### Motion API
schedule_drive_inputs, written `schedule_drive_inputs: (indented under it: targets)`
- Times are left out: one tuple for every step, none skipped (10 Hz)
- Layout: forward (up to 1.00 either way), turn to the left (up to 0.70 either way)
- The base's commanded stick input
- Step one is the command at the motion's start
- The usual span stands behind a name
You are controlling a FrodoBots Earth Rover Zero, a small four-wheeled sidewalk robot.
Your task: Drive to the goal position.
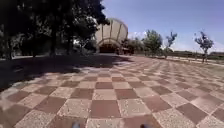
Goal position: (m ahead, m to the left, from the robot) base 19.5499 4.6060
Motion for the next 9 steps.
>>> schedule_drive_inputs:
  targets:
    - [1.0,0.0]
    - [1.0,0.0]
    - [1.0,0.0]
    - [1.0,0.0]
    - [1.0,0.0]
    - [1.0,0.0]
    - [1.0,0.0]
    - [1.0,0.0]
    - [1.0,0.0]
